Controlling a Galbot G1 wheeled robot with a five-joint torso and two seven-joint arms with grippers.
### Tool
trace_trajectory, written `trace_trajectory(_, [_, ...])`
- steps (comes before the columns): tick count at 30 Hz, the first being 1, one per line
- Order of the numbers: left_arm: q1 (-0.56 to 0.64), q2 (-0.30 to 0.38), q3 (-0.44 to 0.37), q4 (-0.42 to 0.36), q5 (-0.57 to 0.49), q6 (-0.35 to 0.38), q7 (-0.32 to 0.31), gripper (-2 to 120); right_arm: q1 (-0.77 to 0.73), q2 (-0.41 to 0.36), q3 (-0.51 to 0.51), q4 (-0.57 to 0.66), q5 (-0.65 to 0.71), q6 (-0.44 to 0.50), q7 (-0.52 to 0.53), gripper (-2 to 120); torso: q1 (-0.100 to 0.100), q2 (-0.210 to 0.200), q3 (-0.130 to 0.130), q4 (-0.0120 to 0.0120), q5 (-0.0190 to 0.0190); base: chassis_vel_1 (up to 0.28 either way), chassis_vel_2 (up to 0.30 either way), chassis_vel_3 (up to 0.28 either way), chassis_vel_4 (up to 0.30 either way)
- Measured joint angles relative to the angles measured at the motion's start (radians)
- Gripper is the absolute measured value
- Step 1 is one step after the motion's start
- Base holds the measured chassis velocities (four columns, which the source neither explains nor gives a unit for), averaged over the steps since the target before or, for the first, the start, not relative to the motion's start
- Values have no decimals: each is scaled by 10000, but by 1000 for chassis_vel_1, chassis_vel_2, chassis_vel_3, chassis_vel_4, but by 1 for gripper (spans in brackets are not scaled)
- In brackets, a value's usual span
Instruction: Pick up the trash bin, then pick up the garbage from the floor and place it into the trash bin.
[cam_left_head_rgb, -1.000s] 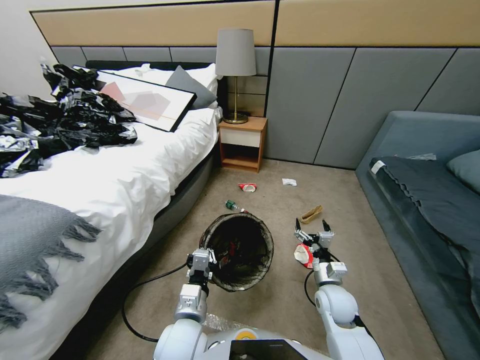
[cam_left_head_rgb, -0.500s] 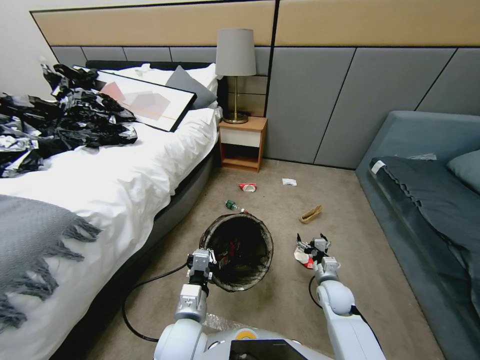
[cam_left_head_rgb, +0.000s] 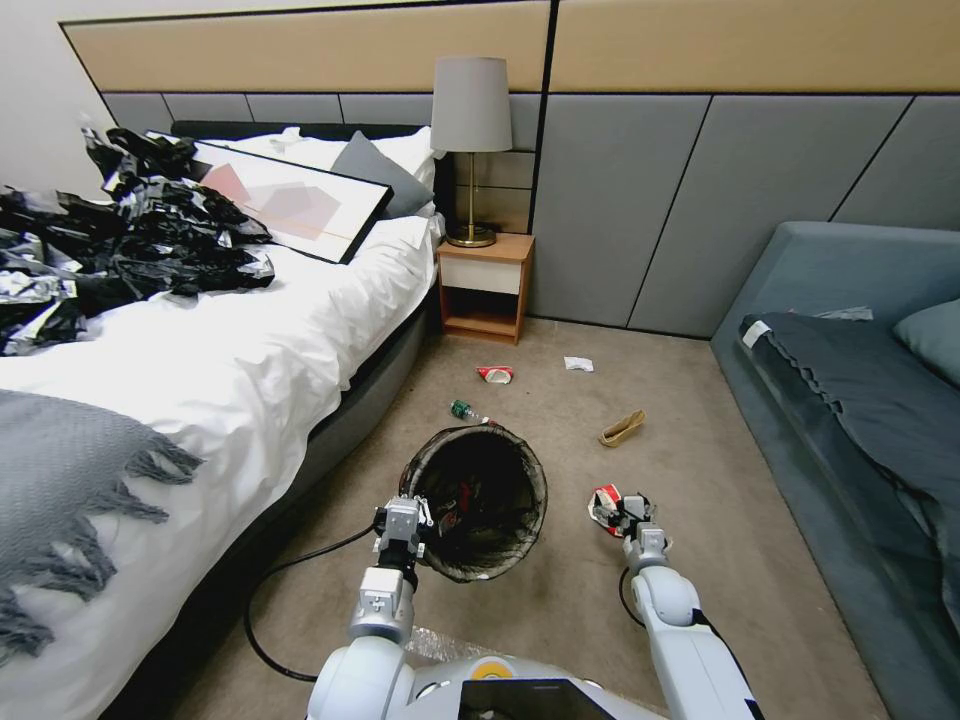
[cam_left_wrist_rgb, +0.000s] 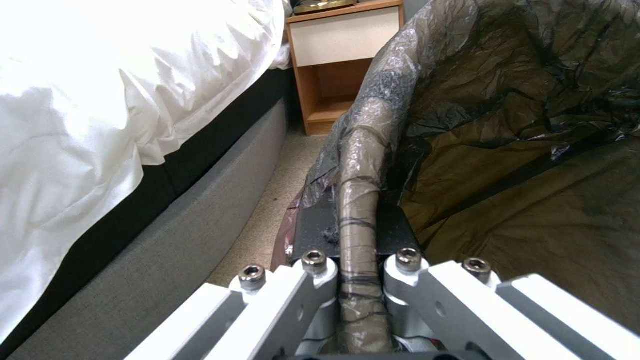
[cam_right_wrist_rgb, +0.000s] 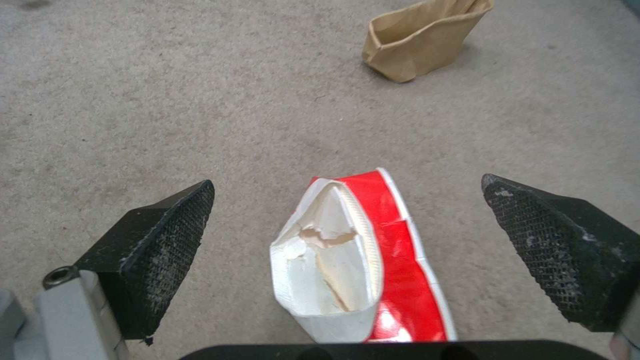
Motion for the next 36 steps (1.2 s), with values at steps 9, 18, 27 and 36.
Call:
trace_trajectory(9, [2,-4,-4,19,21,0,0,1,943,85,-27,-1591,-7,601,-193,100,0,0,0,-1,0,0,0,0,0])
trace_trajectory(18, [101,-52,-39,-23,93,0,-17,1,1518,-93,-123,-2597,127,835,-196,100,0,0,0,-1,-1,0,0,0,0])
trace_trajectory(27, [82,-58,-6,-4,147,-57,-28,1,2007,-276,-296,-3574,221,861,-59,95,0,0,-1,-1,-1,0,0,0,0])
trace_trajectory(36, [70,-64,34,-4,166,-75,-35,1,2179,-306,-255,-4139,564,698,-456,65,0,0,-1,-1,0,0,0,0,0])
